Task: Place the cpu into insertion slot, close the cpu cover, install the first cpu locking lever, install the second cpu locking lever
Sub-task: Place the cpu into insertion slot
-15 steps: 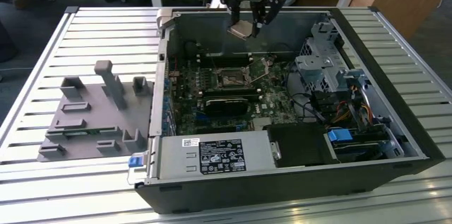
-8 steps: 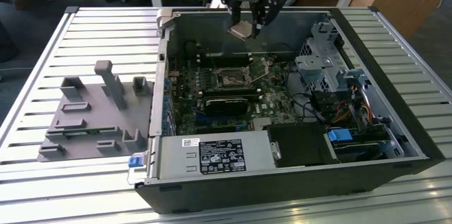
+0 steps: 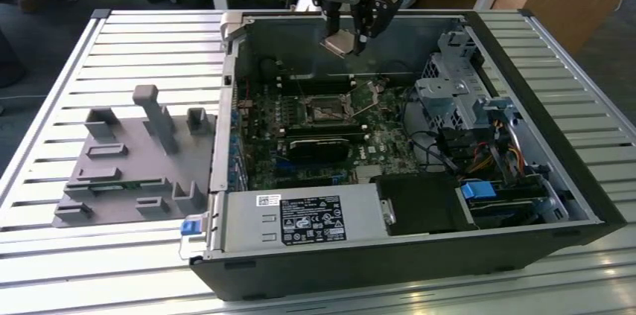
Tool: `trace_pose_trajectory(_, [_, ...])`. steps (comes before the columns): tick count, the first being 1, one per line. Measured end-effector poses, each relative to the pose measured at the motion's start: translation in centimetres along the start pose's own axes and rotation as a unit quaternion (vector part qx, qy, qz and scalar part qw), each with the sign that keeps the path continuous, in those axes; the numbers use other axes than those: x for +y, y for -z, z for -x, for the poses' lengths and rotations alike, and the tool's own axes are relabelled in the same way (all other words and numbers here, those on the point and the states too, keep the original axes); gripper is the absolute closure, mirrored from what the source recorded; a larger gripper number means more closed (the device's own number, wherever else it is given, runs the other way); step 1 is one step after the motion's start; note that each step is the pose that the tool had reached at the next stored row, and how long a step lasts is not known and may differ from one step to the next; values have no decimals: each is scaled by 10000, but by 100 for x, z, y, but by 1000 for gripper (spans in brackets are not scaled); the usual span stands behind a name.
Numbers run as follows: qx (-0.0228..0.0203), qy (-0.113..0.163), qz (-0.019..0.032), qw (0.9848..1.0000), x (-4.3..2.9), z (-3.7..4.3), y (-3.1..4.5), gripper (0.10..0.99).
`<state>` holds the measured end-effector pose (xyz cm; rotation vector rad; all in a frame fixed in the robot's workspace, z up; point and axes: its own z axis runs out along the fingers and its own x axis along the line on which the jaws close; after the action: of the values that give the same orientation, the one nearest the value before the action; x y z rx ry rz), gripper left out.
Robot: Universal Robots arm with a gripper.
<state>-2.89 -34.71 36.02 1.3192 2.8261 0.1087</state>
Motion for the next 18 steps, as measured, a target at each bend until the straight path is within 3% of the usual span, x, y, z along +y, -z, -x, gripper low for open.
trace_pose_trajectory(10, [-35,-463,3,9989,-1,-1,-24,545])
trace_pose_trajectory(18, [-70,-930,7,9956,-4,-1,-52,545])
